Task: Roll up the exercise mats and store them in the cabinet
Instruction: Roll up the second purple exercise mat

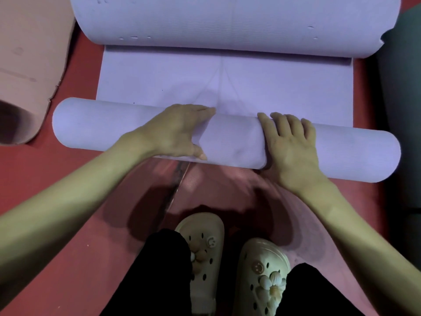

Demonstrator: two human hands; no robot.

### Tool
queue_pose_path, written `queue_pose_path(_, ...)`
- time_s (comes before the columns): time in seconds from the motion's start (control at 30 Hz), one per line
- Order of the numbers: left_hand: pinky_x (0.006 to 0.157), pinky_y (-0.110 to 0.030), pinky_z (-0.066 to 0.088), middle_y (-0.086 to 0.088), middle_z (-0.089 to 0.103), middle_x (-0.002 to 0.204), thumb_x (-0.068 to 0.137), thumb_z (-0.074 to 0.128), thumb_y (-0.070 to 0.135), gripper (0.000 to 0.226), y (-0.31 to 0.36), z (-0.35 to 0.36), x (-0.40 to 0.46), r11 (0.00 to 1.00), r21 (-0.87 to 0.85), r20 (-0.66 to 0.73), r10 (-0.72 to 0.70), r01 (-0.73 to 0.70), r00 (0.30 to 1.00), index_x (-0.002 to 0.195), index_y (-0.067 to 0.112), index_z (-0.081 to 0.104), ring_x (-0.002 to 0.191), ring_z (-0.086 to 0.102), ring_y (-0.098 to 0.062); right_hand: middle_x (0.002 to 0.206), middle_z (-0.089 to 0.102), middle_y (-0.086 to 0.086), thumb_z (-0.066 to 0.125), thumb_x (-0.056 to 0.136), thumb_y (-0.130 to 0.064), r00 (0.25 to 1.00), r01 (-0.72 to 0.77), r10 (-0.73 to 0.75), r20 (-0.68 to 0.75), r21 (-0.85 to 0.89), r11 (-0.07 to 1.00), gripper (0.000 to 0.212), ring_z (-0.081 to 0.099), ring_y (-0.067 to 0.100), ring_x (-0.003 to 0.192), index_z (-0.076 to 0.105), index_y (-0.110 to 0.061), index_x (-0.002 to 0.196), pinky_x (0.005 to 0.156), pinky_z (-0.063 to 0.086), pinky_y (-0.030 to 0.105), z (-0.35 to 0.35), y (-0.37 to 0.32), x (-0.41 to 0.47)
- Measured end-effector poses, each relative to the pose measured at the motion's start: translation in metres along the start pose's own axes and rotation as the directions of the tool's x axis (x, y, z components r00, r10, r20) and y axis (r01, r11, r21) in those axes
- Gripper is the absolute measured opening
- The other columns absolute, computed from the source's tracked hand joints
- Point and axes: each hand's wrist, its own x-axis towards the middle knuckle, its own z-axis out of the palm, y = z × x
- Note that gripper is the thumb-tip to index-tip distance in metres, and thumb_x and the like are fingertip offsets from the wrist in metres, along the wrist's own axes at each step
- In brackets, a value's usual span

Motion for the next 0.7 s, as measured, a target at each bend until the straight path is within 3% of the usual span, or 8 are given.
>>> queue_pose_path(0.07,0.112,-0.028,0.023,-0.010,0.037,0.153,0.070,0.084,0.032,0.099,0.001,0.001,-0.002,0.999,0.036,-0.037,0.021,-0.020,0.999,0.149,0.005,0.031,0.140,0.035,-0.025,0.133,0.049,0.012,0.083,0.052,-0.033,0.997,-0.001,0.002,0.074,-0.020,1.000,0.105,0.046,0.038,0.120,0.037,-0.013,0.144,0.106,0.025,0.052,-0.010,0.003,0.011)
queue_pose_path(0.17,0.114,-0.046,0.023,-0.016,0.032,0.154,0.069,0.084,0.033,0.104,0.002,0.012,-0.009,0.968,0.252,-0.116,0.033,-0.003,0.993,0.150,0.004,0.027,0.141,0.032,-0.032,0.134,0.041,0.003,0.085,0.052,-0.034,0.961,0.017,-0.017,0.276,0.004,1.000,0.113,0.039,0.030,0.124,0.024,-0.023,0.147,0.107,0.022,0.044,-0.026,0.009,0.029)
queue_pose_path(0.27,0.116,-0.049,0.018,-0.017,0.031,0.154,0.067,0.085,0.033,0.106,0.002,0.022,-0.013,0.954,0.299,-0.196,0.040,0.021,0.980,0.150,0.004,0.027,0.143,0.028,-0.035,0.129,0.042,0.002,0.089,0.048,-0.037,0.932,0.005,-0.021,0.361,0.045,0.999,0.115,0.040,0.029,0.122,0.026,-0.025,0.143,0.105,0.025,0.043,-0.037,0.010,0.042)
queue_pose_path(0.4,0.116,-0.047,0.017,-0.014,0.034,0.153,0.066,0.085,0.038,0.106,-0.001,0.012,-0.003,0.982,0.184,-0.148,-0.009,0.036,0.989,0.150,0.007,0.029,0.142,0.029,-0.030,0.143,0.036,0.006,0.086,0.053,-0.036,0.967,0.009,-0.025,0.252,0.064,0.998,0.117,0.032,0.029,0.133,0.022,-0.019,0.150,0.113,0.016,0.044,-0.027,0.012,0.034)
queue_pose_path(0.5,0.104,-0.046,0.037,-0.018,0.052,0.137,0.058,0.084,0.046,0.101,-0.006,-0.003,0.010,0.993,0.120,-0.092,0.028,-0.017,0.995,0.139,0.000,0.045,0.126,0.048,-0.035,0.150,0.033,0.019,0.085,0.056,-0.030,1.000,-0.002,0.001,0.026,0.054,0.999,0.112,0.029,0.037,0.139,0.028,-0.011,0.150,0.115,0.010,0.049,-0.008,0.008,0.017)
queue_pose_path(0.57,0.105,-0.037,0.036,-0.014,0.052,0.139,0.060,0.089,0.038,0.100,-0.009,-0.010,0.016,0.998,0.065,-0.083,0.012,-0.006,0.996,0.142,0.004,0.044,0.128,0.047,-0.030,0.148,0.036,0.022,0.085,0.052,-0.025,0.996,-0.003,0.006,-0.092,0.034,0.999,0.111,0.032,0.040,0.138,0.032,-0.008,0.148,0.114,0.014,0.052,0.001,0.005,0.012)
queue_pose_path(0.63,0.108,-0.035,0.033,-0.013,0.049,0.142,0.062,0.089,0.034,0.102,-0.010,-0.013,0.019,0.998,0.065,-0.060,0.009,-0.006,0.998,0.145,0.004,0.039,0.132,0.044,-0.029,0.149,0.036,0.021,0.084,0.049,-0.021,0.993,0.006,-0.004,-0.114,0.017,1.000,0.111,0.032,0.041,0.138,0.034,-0.007,0.147,0.113,0.016,0.053,0.005,0.006,0.013)
queue_pose_path(0.7,0.107,-0.046,0.036,-0.019,0.050,0.139,0.063,0.088,0.036,0.102,-0.012,-0.010,0.019,0.993,0.110,-0.077,0.055,-0.047,0.995,0.144,-0.001,0.038,0.129,0.046,-0.035,0.149,0.036,0.019,0.084,0.047,-0.019,0.995,0.000,-0.001,-0.097,-0.009,1.000,0.111,0.032,0.040,0.138,0.035,-0.007,0.146,0.111,0.015,0.052,0.005,0.009,0.019)
